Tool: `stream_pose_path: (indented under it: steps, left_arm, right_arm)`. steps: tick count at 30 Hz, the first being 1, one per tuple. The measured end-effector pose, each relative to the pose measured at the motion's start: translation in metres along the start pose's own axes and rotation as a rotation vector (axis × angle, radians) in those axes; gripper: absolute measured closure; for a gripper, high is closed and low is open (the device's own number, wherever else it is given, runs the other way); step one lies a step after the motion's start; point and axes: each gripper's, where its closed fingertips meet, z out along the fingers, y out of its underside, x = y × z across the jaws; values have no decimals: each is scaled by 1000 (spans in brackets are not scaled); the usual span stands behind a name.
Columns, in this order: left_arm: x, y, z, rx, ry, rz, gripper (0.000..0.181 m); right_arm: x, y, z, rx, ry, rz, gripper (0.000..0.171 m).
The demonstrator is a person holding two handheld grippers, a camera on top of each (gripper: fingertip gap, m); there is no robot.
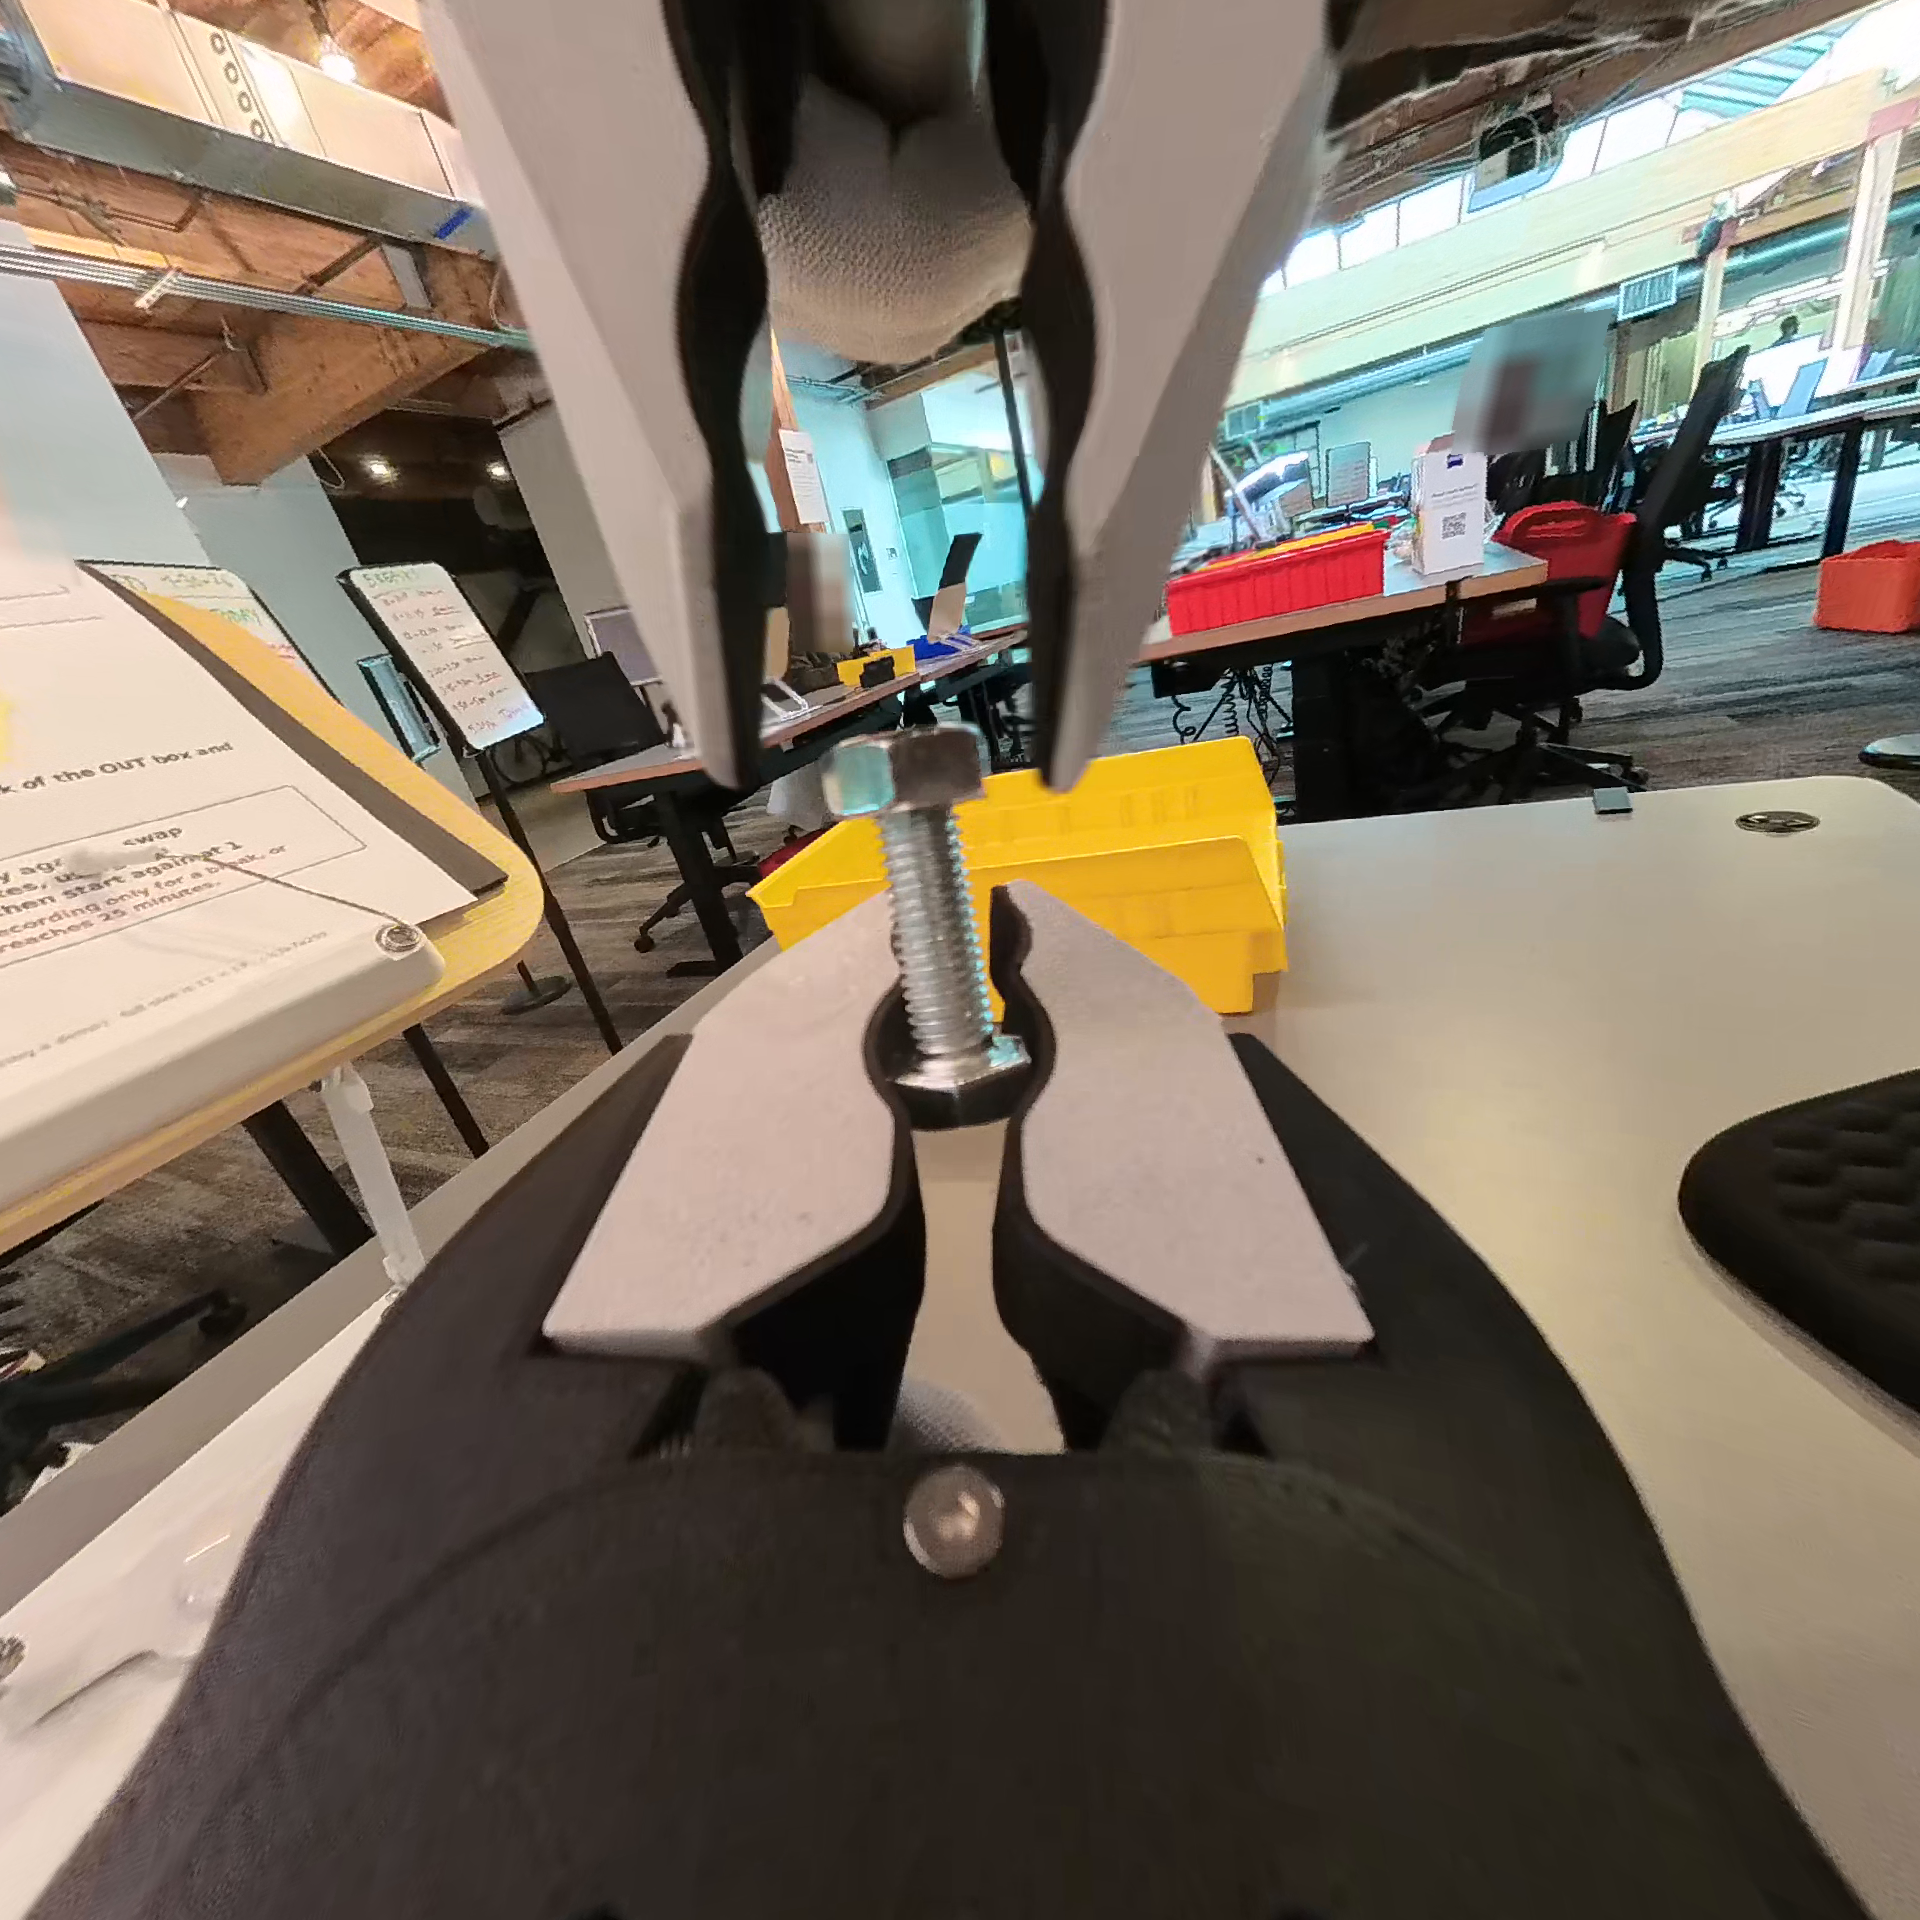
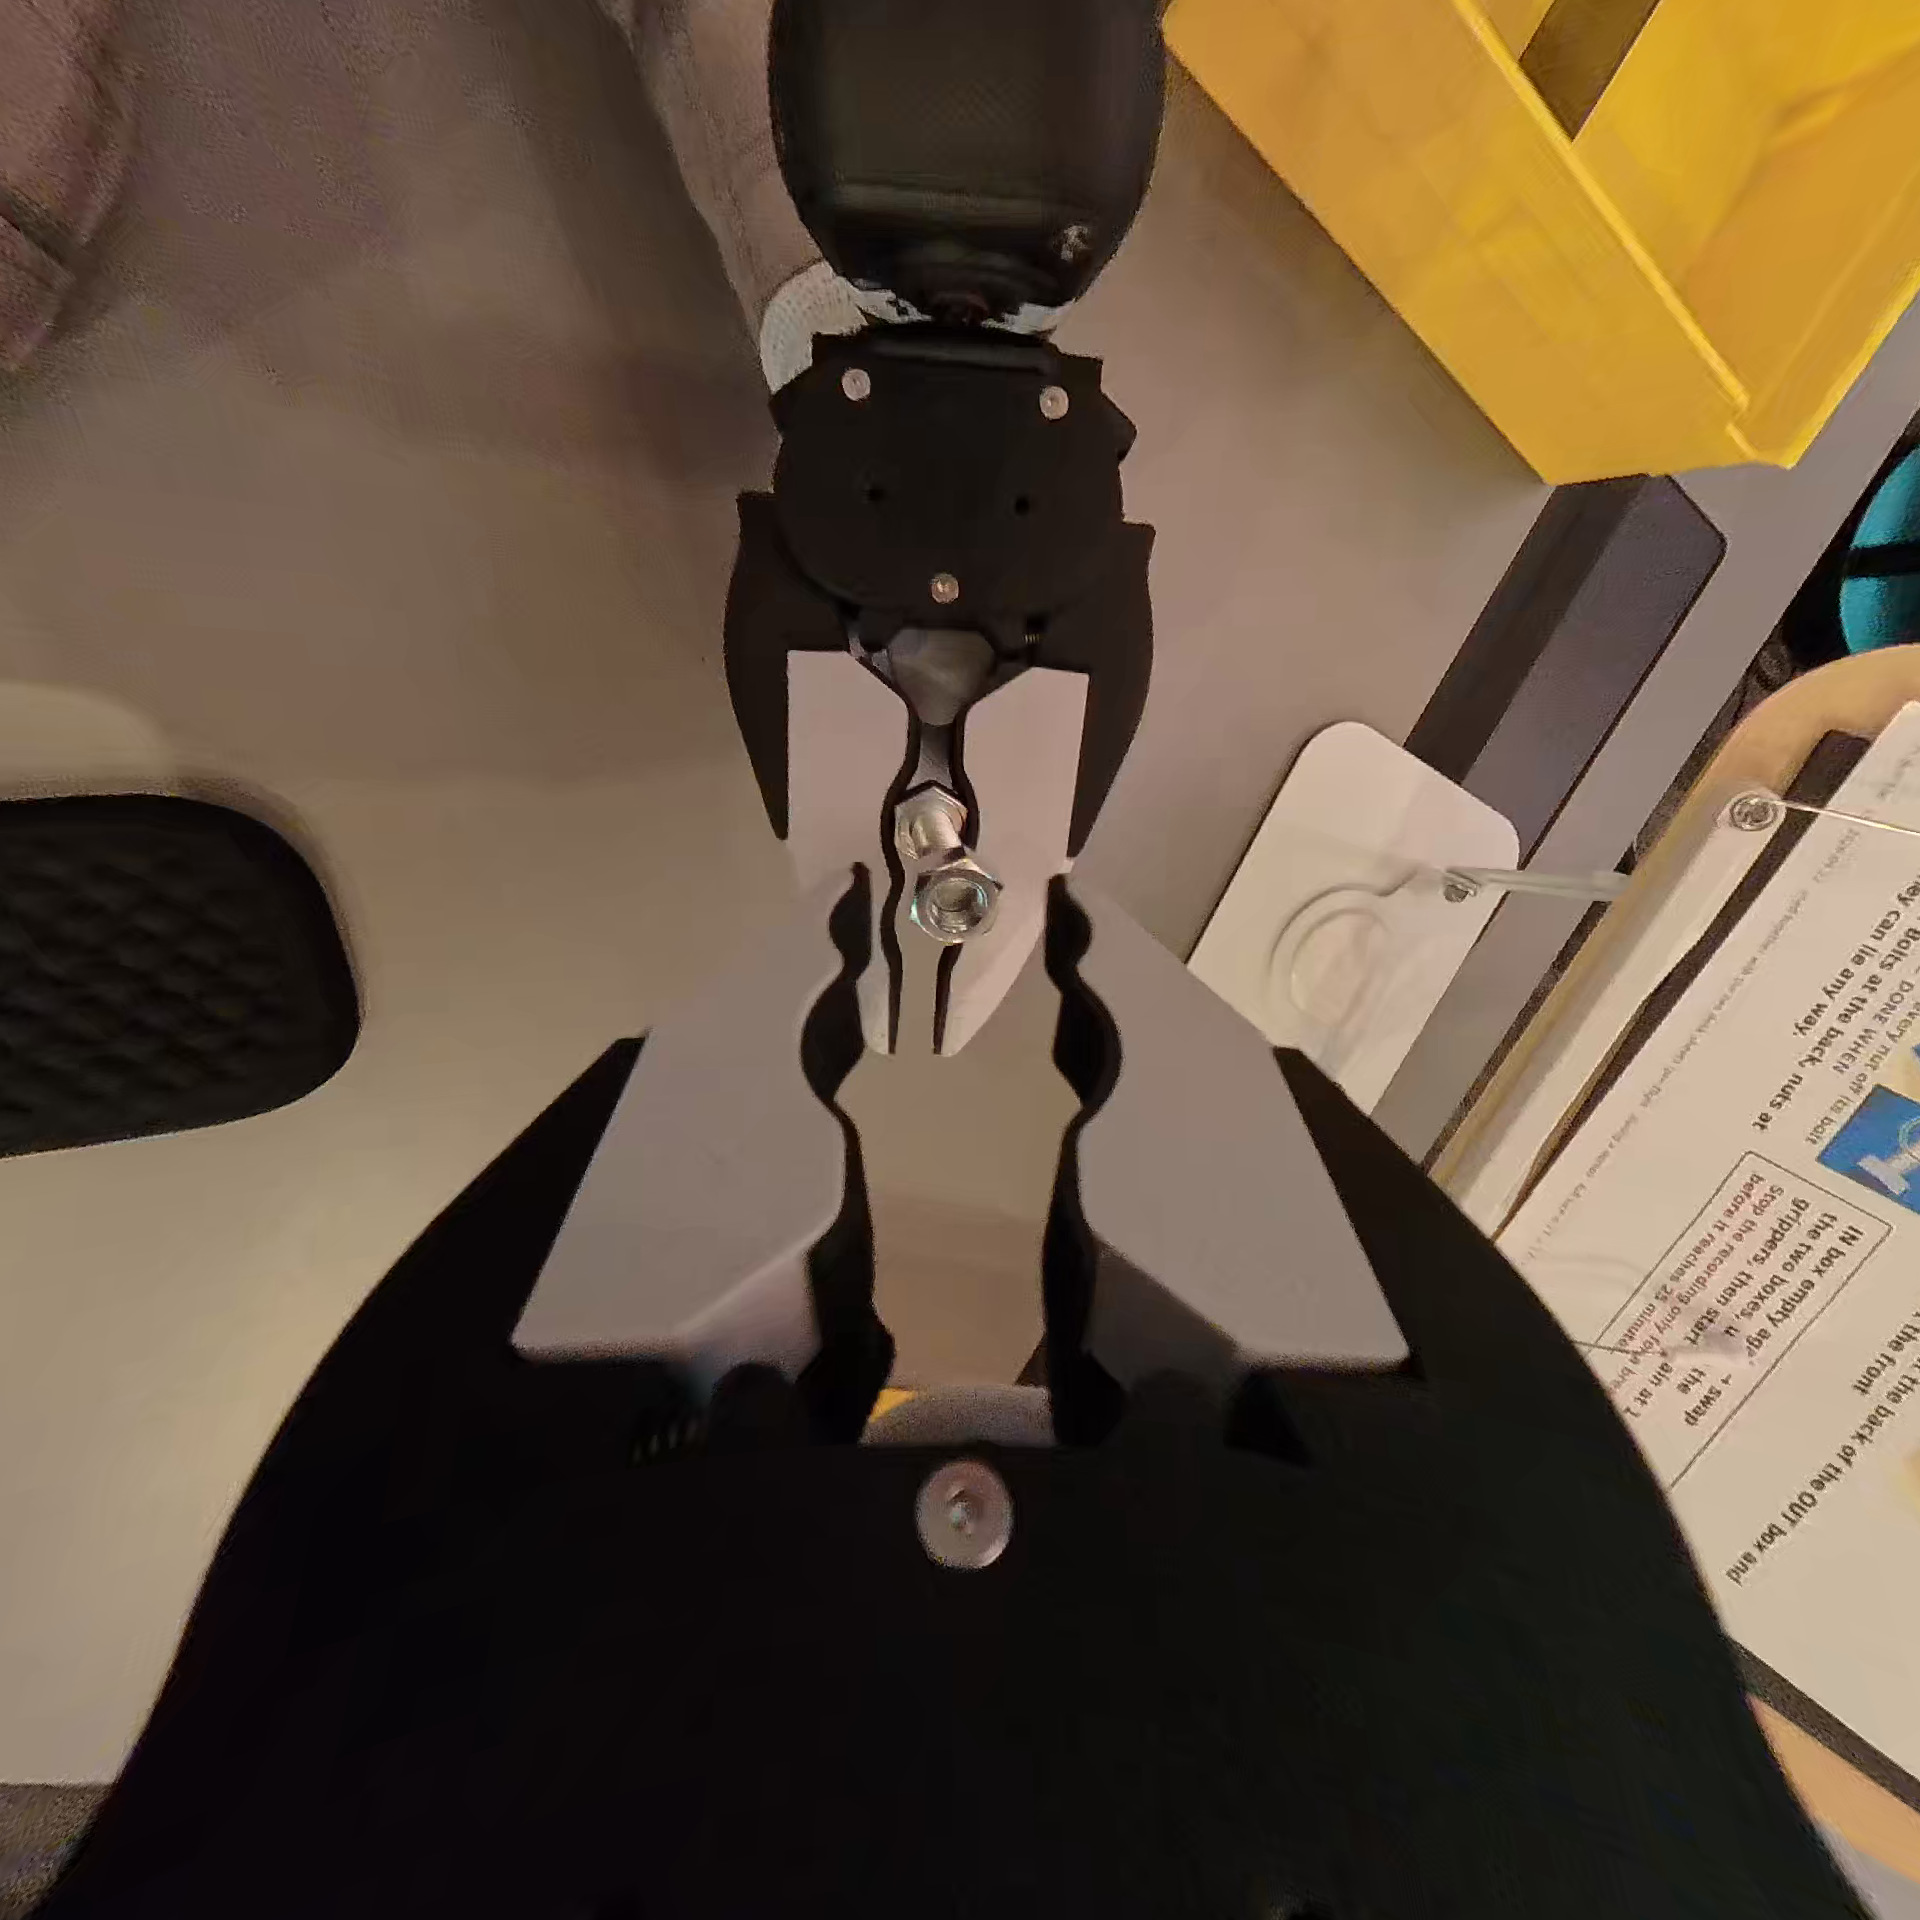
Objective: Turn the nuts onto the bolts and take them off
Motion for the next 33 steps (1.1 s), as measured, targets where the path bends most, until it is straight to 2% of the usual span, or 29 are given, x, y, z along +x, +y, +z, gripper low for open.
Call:
stream_pose_path:
  steps: [2,6,9,14,16,18,19,21,22,28,33]
  left_arm:
    - [0,0,0,-2,-2,3,172]
    - [-4,1,0,-8,-26,9,172]
    - [-12,5,0,-28,-78,17,172]
    - [-29,27,1,-136,-205,57,171]
    - [-28,32,2,-150,-211,66,171]
    - [-26,29,2,-127,-195,56,171]
    - [-27,27,1,-118,-192,59,171]
    - [-24,20,0,-82,-165,44,171]
    - [-24,18,0,-71,-159,37,171]
    - [-12,1,-3,23,-69,-8,171]
    - [-6,-10,-5,67,-20,-31,171]
  right_arm:
    - [-1,2,3,-17,-24,16,154]
    - [1,3,4,-24,-44,116,156]
    - [6,4,5,-33,-49,314,156]
    - [13,15,17,-87,1,796,155]
    - [13,18,22,-86,17,861,155]
    - [12,17,21,-76,18,842,155]
    - [12,16,19,-68,14,821,150]
    - [15,7,12,-31,28,694,124]
    - [19,5,7,-21,53,621,122]
    - [14,1,-7,-70,51,173,133]
    - [8,-6,-5,-48,-2,42,142]
